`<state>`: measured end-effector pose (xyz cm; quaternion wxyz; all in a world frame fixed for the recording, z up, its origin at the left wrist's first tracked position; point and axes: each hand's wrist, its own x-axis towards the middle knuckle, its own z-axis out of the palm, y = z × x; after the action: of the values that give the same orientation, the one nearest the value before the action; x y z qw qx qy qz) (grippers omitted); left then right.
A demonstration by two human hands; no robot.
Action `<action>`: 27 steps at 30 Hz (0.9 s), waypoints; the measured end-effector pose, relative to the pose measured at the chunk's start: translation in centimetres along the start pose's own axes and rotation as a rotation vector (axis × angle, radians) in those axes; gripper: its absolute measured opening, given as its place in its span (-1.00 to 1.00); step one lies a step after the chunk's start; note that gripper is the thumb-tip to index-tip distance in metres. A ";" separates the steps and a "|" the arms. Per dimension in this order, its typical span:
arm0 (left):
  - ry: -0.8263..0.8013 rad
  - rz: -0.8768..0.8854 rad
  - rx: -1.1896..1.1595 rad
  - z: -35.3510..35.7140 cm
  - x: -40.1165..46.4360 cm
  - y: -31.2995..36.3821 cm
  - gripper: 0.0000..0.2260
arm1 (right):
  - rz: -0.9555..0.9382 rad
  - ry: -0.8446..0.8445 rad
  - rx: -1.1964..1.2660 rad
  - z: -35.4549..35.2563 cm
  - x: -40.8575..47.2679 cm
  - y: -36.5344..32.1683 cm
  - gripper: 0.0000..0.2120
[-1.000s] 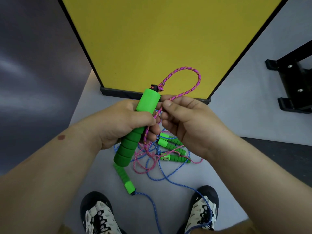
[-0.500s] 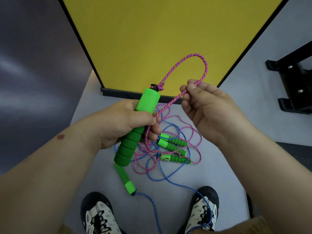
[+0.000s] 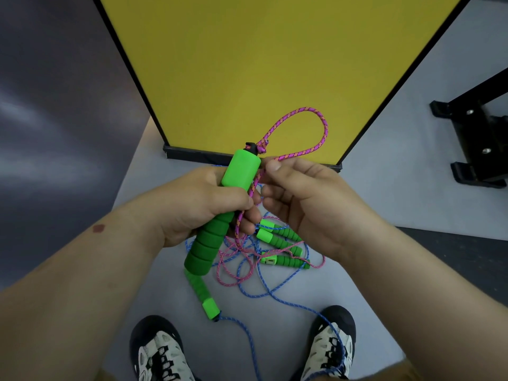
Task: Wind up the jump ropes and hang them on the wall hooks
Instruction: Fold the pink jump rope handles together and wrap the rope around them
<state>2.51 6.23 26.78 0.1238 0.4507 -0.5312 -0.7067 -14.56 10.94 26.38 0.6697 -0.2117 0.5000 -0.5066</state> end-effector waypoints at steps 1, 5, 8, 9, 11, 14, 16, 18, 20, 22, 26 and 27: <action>-0.003 0.000 0.000 0.0 -0.1 0.0 -0.83 | 0.003 -0.011 -0.026 0.1 -0.1 0.2 -0.90; -0.009 -0.004 -0.023 0.0 -0.2 0.0 -0.84 | -0.004 -0.004 -0.060 0.0 -0.1 0.2 -0.93; 0.005 -0.013 -0.026 0.0 -0.1 0.1 -0.92 | -0.024 0.020 -0.026 -0.2 0.1 0.1 -0.91; 0.008 -0.018 -0.028 0.0 -0.1 0.1 -0.95 | -0.036 0.036 -0.014 -0.3 0.2 0.0 -0.91; 0.010 -0.026 -0.046 -0.1 -0.1 0.1 -0.90 | -0.061 0.074 0.012 -0.5 0.4 -0.3 -0.91; 0.009 -0.022 -0.048 0.0 -0.1 0.0 -0.95 | -0.094 0.145 0.064 -0.9 0.7 -1.0 -0.92; 0.019 -0.019 -0.041 0.0 0.0 0.0 -0.94 | -0.121 0.191 0.097 -1.2 0.8 -1.4 -0.95; 0.021 -0.010 -0.037 0.1 0.1 0.0 -0.94 | -0.146 0.238 0.123 -1.6 0.9 -1.7 -0.95; 0.015 -0.004 -0.048 0.1 0.1 0.0 -0.96 | -0.154 0.266 0.136 -1.8 0.9 -1.9 -0.95; 0.012 -0.003 -0.059 0.0 0.2 -0.1 -0.83 | -0.139 0.256 0.139 -1.8 0.9 -1.9 -0.95; 0.013 -0.004 -0.061 0.0 0.1 -0.2 -0.87 | -0.070 0.110 0.075 -1.2 0.6 -1.3 -0.93; 0.018 -0.006 -0.058 0.0 0.1 -0.2 -0.91 | -0.053 0.075 0.054 -1.0 0.4 -1.0 -0.93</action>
<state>2.49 6.22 26.58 0.1393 0.4550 -0.5080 -0.7180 -15.90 10.36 26.61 0.6423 -0.1875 0.5052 -0.5451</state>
